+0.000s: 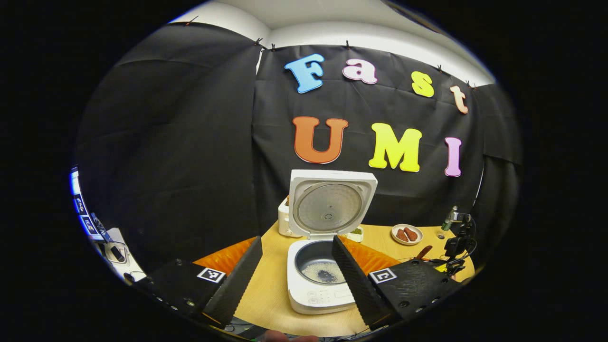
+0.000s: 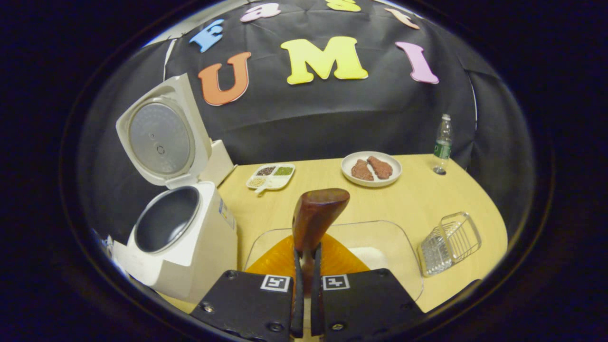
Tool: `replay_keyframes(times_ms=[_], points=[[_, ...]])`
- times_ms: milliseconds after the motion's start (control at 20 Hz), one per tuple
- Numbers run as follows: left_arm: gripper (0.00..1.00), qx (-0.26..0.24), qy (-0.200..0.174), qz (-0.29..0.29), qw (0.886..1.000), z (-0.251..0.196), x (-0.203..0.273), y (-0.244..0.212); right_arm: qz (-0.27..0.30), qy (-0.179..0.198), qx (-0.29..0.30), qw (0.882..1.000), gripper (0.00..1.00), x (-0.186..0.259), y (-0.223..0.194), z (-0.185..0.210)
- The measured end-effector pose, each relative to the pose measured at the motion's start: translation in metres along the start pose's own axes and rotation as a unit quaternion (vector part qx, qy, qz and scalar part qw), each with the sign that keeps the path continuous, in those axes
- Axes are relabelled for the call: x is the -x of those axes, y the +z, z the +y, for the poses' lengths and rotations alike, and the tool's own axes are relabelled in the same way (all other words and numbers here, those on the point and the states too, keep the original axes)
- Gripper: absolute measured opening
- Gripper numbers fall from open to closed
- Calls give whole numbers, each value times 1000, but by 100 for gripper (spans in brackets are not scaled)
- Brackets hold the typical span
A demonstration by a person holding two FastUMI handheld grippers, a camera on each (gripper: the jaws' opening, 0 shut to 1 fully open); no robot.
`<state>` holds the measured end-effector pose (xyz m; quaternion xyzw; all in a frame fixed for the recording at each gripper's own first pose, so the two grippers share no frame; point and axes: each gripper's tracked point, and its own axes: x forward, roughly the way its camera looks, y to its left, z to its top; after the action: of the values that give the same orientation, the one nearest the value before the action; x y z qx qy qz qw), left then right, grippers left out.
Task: Close the left gripper, press the button to open the rice cooker; take a wooden spoon from the chopstick holder with the right hand, scoop a spoonful of rice and pour it into the rice cooker, then put the wooden spoon back into the chopstick holder.
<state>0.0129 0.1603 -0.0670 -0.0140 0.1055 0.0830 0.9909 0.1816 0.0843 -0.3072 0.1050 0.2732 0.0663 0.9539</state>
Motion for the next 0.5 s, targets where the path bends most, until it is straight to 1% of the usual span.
replay_keyframes(times_ms=[100, 200, 350, 500], points=[[94, 0, -1, 0, 1000, -1, 1, 2, 12, 12, -54, 998, 11, 4, 0, 2], [94, 0, -3, -2, 1000, -4, 2, 4, 22, 23, -113, 993, 11, 7, 1, -3], [94, -2, -7, -6, 1000, -11, 5, 7, 32, 37, -200, 979, 11, 8, -2, -17], [94, 10, -23, -11, 1000, -25, 8, 11, 38, 52, -264, 962, 11, 10, -5, -32]])
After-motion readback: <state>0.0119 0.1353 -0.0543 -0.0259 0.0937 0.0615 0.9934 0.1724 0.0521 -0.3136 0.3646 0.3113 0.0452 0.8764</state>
